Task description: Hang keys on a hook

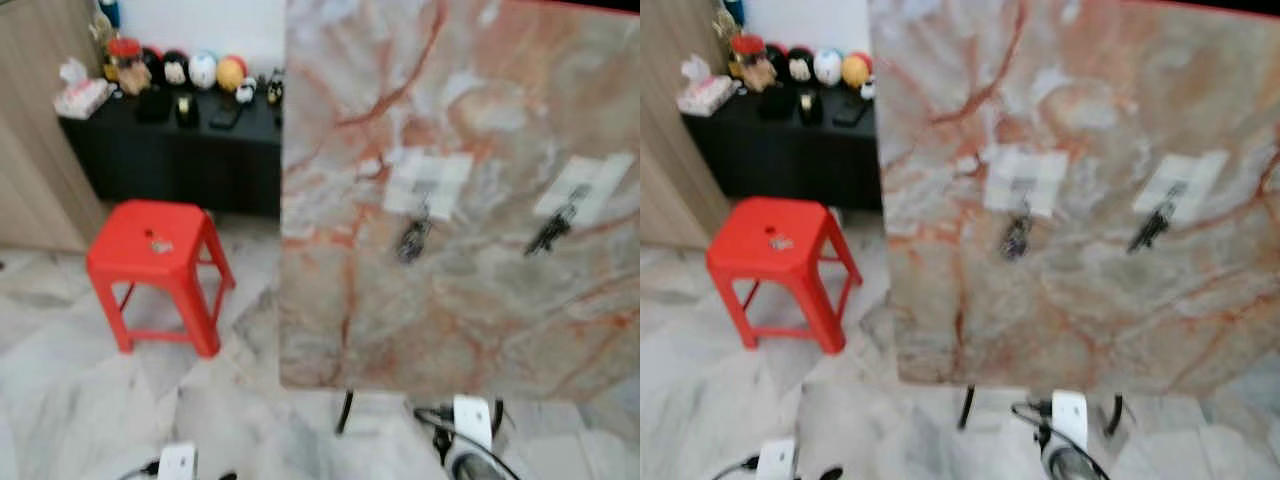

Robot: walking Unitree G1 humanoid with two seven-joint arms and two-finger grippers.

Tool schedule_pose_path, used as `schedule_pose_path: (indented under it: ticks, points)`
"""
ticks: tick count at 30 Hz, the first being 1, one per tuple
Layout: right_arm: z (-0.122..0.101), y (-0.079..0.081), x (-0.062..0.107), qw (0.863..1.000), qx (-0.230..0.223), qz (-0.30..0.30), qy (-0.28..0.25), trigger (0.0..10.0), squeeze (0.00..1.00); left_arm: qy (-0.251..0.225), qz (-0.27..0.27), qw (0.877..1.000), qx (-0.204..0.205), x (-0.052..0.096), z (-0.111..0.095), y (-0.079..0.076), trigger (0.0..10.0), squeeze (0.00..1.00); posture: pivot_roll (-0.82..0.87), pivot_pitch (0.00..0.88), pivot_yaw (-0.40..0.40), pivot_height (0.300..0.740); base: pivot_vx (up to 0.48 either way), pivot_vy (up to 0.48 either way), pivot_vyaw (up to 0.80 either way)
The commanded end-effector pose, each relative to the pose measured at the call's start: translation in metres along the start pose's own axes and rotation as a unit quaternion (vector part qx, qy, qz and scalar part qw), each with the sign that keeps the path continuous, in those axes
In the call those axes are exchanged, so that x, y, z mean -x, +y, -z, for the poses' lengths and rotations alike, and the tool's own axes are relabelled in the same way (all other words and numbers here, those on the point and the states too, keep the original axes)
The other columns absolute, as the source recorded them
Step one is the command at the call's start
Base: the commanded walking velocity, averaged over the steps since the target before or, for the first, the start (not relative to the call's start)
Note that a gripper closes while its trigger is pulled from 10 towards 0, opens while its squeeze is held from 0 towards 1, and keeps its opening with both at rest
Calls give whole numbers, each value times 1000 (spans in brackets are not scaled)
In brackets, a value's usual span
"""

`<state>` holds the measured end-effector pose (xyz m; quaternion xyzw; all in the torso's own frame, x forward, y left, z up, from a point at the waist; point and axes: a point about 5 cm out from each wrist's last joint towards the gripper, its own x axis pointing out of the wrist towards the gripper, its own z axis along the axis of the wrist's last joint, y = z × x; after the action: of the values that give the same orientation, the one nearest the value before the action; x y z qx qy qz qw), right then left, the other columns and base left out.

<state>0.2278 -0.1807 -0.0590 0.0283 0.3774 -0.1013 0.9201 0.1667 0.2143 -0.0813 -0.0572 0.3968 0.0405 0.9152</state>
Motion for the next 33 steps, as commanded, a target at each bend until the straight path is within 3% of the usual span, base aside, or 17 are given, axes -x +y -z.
schedule_pose_path:
  ticks: [1,4,9,13,18,23,26,33]
  points:
    - [-35,-12,-4,995,-49,32,-77,10000,0,10,3,1000,3,1,6,-4,10000,0,105,73,-65,740,0,0,0]
    - [-81,-8,-4,982,-81,31,-171,10000,0,9,4,1000,3,1,5,-4,10000,0,105,73,-64,740,0,0,0]
    - [-129,1,5,954,-90,18,-285,10000,0,8,4,1000,3,0,4,-4,10000,0,99,73,-64,740,0,0,0]
    - [-150,7,17,930,-82,8,-359,10000,0,6,6,1000,4,0,4,-5,10000,0,103,68,-68,740,0,0,0]
    - [-156,11,38,901,-49,-2,-431,10000,0,5,5,1000,6,0,4,-5,10000,0,102,61,-66,740,0,0,0]
    - [-160,18,56,884,-22,-30,-465,10000,0,6,6,1000,3,0,4,-4,10000,0,94,55,-60,740,0,0,0]
    - [-177,29,70,866,-11,-60,-497,10000,0,6,8,1000,1,0,3,-4,10000,0,93,44,-57,740,0,0,0]
    - [-206,40,80,848,-18,-73,-524,10000,0,5,6,1000,1,0,2,-3,10000,0,105,34,-59,740,0,0,0]
